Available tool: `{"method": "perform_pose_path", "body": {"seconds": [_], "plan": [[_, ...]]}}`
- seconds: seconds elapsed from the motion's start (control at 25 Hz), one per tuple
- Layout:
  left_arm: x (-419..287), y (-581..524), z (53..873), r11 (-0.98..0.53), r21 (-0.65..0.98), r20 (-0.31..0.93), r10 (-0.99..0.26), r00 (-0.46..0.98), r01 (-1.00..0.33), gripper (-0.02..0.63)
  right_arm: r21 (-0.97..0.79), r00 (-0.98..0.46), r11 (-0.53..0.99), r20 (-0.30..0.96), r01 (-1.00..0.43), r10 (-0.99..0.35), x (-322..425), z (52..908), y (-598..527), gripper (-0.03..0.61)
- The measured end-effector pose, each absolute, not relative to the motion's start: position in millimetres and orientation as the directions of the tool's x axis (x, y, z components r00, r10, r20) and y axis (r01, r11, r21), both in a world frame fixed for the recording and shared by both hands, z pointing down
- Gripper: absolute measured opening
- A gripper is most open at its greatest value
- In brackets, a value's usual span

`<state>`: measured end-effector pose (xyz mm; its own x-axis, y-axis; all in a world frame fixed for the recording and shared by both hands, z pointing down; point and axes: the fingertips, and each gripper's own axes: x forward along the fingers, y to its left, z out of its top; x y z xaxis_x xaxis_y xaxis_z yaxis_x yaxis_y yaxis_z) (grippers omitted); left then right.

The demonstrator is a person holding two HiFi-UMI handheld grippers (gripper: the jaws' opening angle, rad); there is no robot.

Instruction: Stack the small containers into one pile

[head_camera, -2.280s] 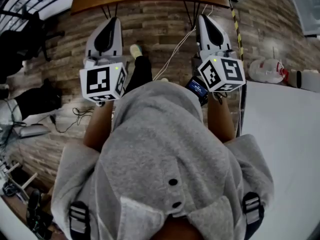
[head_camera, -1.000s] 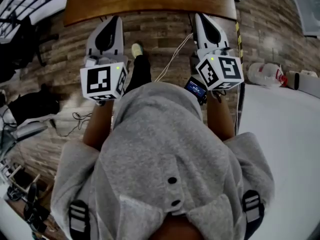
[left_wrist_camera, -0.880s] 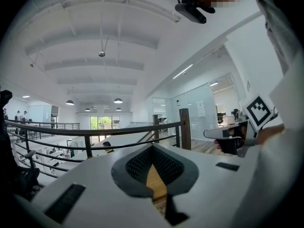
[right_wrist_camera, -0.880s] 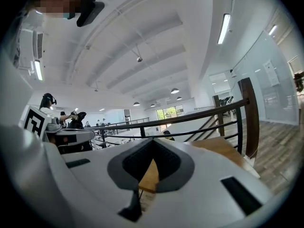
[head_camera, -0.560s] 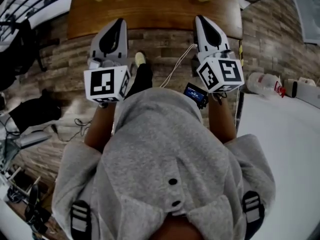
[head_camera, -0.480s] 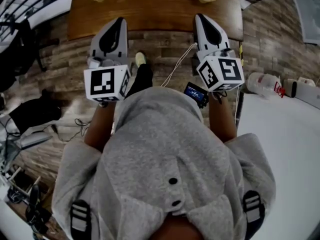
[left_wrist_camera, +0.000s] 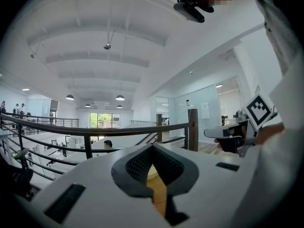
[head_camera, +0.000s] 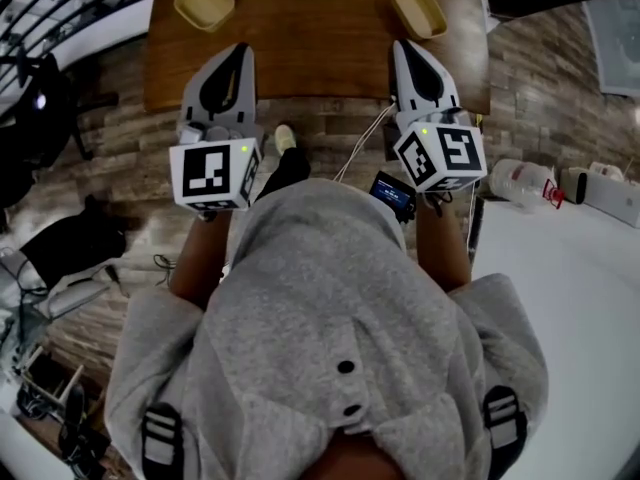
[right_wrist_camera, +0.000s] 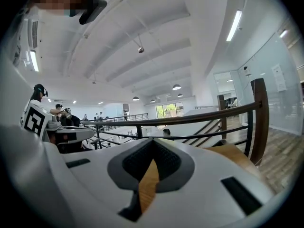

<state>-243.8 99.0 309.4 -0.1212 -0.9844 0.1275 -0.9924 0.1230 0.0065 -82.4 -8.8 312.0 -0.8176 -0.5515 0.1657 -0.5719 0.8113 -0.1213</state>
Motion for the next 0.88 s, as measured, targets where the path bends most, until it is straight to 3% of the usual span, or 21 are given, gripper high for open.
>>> {"method": "perform_pose_path", "body": {"seconds": [0.88], "plan": [[-347,34,331,0.101,0.034,0.149,-0.984,-0.094,-0.994,0.009,-0.038,-0.726,0.741,0.238,-0.671,-0.645,-135,321,-72,0.011]]}}
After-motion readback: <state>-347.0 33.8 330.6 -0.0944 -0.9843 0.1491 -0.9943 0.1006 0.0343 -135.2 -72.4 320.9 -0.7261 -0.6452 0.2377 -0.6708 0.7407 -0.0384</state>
